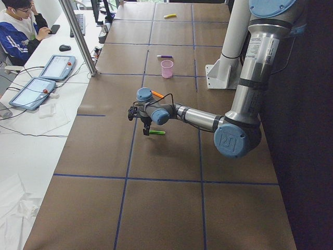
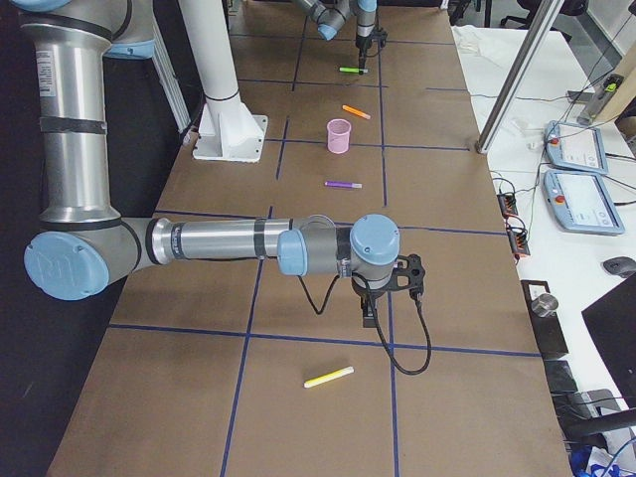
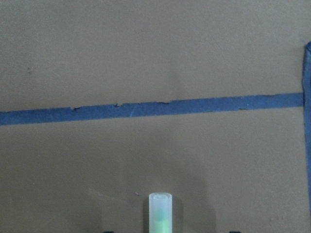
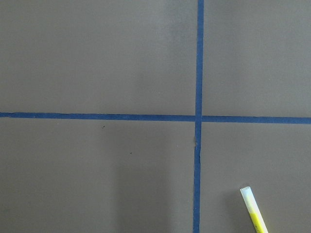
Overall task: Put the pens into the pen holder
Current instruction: 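Close the left gripper on the green marker's cap end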
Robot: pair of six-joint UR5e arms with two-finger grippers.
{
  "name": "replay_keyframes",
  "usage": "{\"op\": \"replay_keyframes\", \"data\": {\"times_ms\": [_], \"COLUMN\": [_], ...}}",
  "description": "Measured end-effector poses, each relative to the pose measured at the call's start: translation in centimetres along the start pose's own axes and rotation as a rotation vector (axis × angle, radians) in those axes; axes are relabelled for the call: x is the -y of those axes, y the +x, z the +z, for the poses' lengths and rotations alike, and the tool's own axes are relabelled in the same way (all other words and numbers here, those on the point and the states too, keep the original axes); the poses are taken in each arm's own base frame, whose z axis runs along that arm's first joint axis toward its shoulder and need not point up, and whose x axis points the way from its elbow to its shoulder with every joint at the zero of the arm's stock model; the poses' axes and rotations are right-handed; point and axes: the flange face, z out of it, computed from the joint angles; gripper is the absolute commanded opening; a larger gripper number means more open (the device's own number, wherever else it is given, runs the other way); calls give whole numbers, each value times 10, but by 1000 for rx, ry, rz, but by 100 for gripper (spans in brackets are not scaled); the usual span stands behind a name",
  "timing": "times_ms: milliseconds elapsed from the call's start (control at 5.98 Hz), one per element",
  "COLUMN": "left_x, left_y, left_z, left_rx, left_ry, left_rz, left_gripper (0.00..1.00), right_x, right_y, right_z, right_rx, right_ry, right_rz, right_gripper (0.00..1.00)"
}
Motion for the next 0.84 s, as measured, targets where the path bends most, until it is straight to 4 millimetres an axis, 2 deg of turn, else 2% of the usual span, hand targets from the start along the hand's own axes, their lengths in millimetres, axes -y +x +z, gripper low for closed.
{"op": "replay_keyframes", "data": {"times_ms": [167, 502, 669, 836], "left_x": [1, 1, 1, 1], "left_y": [-3, -6, -6, -6], "left_z": [4, 6, 6, 6], "left_rx": [14, 22, 23, 22], "left_ry": [3, 4, 4, 5], "left_rz": [-4, -6, -7, -6], "left_gripper": [78, 51, 25, 6], "right_x": [0, 0, 0, 0], "right_y": [0, 0, 0, 0], "right_z": [0, 0, 0, 0], "right_rx": [1, 1, 1, 1], "right_ry": [-1, 0, 0, 0], "right_rz": [1, 1, 0, 1], "right_gripper": [100, 100, 100, 100]}}
